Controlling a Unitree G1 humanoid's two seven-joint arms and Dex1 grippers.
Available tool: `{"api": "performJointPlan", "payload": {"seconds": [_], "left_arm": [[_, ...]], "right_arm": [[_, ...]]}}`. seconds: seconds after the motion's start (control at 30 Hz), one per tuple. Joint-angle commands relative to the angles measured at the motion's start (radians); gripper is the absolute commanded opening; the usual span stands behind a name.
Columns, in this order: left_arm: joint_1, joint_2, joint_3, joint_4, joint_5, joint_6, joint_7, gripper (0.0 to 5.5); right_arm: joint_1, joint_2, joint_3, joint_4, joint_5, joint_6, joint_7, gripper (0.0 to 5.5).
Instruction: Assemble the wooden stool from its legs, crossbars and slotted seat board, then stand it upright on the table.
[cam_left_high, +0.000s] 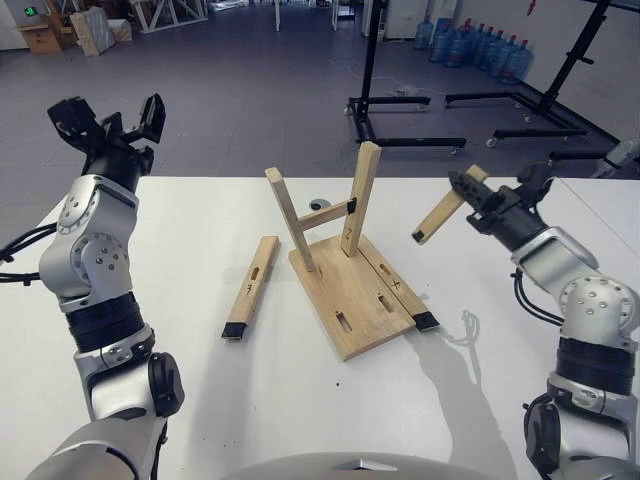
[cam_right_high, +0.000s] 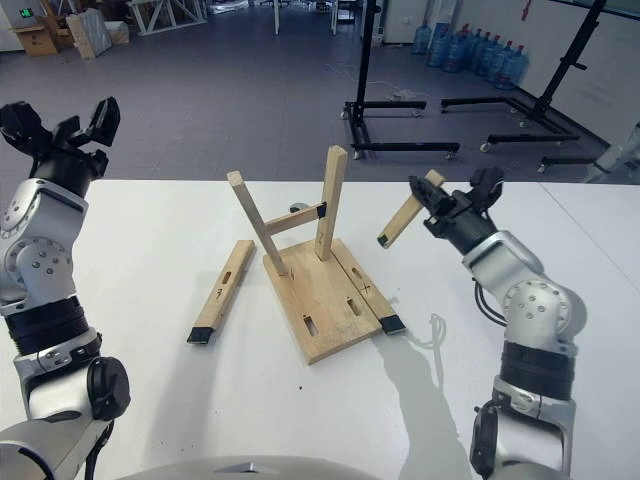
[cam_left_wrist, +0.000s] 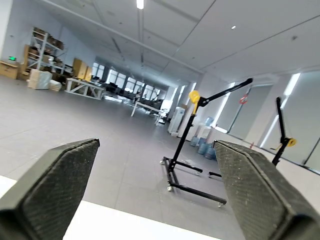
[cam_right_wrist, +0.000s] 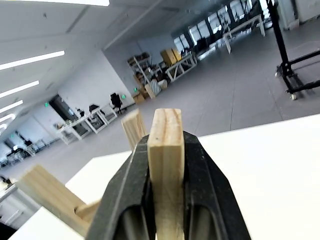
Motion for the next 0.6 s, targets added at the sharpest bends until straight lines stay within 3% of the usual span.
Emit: {"api": "performJointPlan", "payload": {"seconds": [0.03, 0.27, 0.6], "left_arm": [[0.026, -0.006, -0.025, 0.003, 0.035, -0.022, 0.017, 4.18], [0.051, -0.019, -0.051, -0.003, 0.048, -0.041, 0.014, 4.18], [0.065, -0.039, -0.064, -0.026, 0.056, -0.043, 0.027, 4.18]], "right_arm": [[0.010, 0.039, 0.074, 0.085, -0.120, -0.067, 0.044, 0.39], [-0.047, 0.106, 0.193, 0.241, -0.344, -0.245, 0.135, 0.39], [-0.076, 0.165, 0.191, 0.377, -0.433, -0.338, 0.209, 0.39]]}}
